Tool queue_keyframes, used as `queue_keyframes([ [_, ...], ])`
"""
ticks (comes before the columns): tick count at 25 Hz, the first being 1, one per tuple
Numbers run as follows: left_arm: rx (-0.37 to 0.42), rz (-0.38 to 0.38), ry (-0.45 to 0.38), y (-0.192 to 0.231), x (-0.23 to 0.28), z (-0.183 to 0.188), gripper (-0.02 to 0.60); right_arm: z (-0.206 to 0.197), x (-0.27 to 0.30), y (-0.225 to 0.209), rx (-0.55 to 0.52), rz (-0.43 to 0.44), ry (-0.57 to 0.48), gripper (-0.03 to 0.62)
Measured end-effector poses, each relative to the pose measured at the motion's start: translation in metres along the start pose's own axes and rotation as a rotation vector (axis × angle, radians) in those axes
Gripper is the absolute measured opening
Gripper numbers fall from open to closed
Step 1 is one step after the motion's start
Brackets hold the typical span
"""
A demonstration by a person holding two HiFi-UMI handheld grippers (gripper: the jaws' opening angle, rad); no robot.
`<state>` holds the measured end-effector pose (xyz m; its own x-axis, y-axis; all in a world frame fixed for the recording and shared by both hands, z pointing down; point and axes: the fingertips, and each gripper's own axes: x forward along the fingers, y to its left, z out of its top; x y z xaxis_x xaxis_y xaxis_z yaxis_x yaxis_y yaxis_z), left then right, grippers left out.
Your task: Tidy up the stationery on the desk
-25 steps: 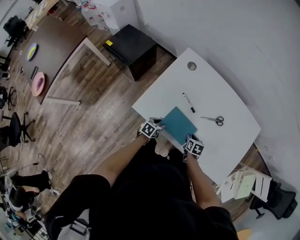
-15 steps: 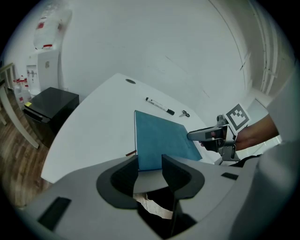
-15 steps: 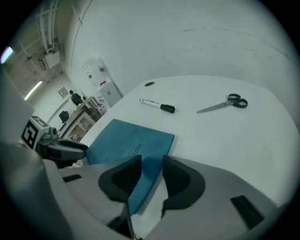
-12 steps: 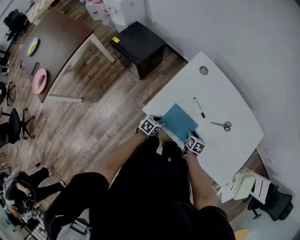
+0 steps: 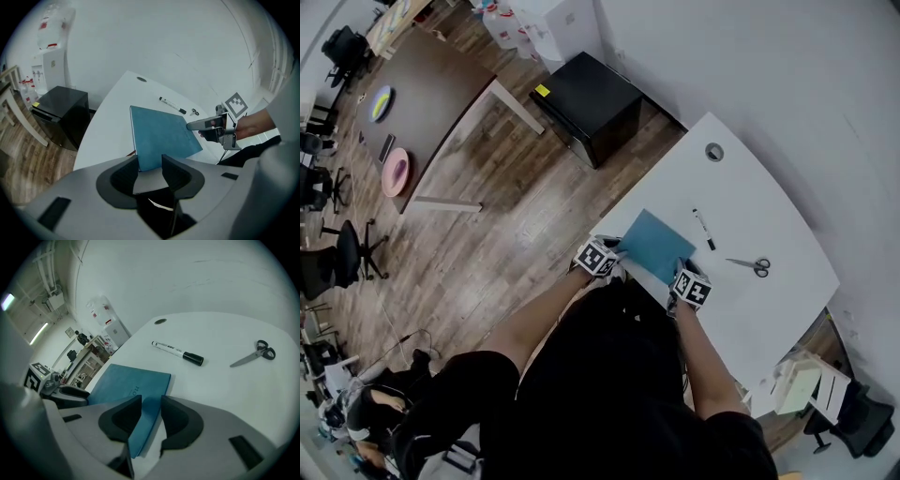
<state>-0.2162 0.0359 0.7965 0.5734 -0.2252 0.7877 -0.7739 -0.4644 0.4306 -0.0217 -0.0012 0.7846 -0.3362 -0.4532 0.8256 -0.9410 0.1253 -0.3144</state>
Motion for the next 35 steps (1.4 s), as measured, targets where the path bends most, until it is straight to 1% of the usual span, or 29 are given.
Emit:
queue_keyframes([
  [3,0.022,0.015,0.03,0.005,-0.001,-0.001,0.161,0.011,0.006,0.006,-0.049,0.02,0.007,0.135],
  [5,0.014,0.007,0.039,0.006,-0.004,-0.001,0.161,0.017,0.011,0.009,-0.076,0.043,0.006,0.135],
  [7,0.001,-0.023,0.05,0.004,-0.005,-0.004,0.161,0.023,0.017,0.011,-0.089,0.064,0.0,0.135],
  [10,0.002,-0.057,0.079,0.003,-0.01,-0.007,0.167,0.034,0.024,0.016,-0.095,0.079,-0.002,0.135],
  [12,0.012,-0.083,0.09,0.001,-0.012,-0.009,0.184,0.039,0.028,0.021,-0.108,0.071,-0.013,0.135],
  [16,0.022,-0.129,0.092,-0.003,-0.012,-0.01,0.19,0.057,0.038,0.027,-0.16,0.034,-0.024,0.135],
  [20,0.098,-0.192,0.108,-0.001,-0.014,-0.007,0.192,0.075,0.052,0.031,-0.153,0.038,-0.027,0.135],
  [22,0.115,-0.23,0.114,0.002,-0.015,-0.008,0.192,0.077,0.056,0.033,-0.137,0.039,-0.023,0.135],
  [24,0.114,-0.244,0.101,0.01,-0.024,0.0,0.19,0.076,0.054,0.036,-0.108,0.029,-0.026,0.135],
  [26,0.104,-0.235,0.068,0.023,-0.031,0.015,0.192,0.077,0.045,0.037,-0.058,-0.004,-0.056,0.135],
  [28,0.124,-0.213,0.04,0.035,-0.035,0.034,0.192,0.071,0.03,0.035,0.001,-0.052,-0.087,0.135],
  [32,0.235,-0.177,0.028,0.056,-0.028,0.074,0.192,0.042,0.01,0.036,0.099,-0.121,-0.113,0.135],
  [35,0.375,-0.192,0.031,0.063,-0.018,0.105,0.192,0.014,0.004,0.041,0.186,-0.155,-0.118,0.135],
])
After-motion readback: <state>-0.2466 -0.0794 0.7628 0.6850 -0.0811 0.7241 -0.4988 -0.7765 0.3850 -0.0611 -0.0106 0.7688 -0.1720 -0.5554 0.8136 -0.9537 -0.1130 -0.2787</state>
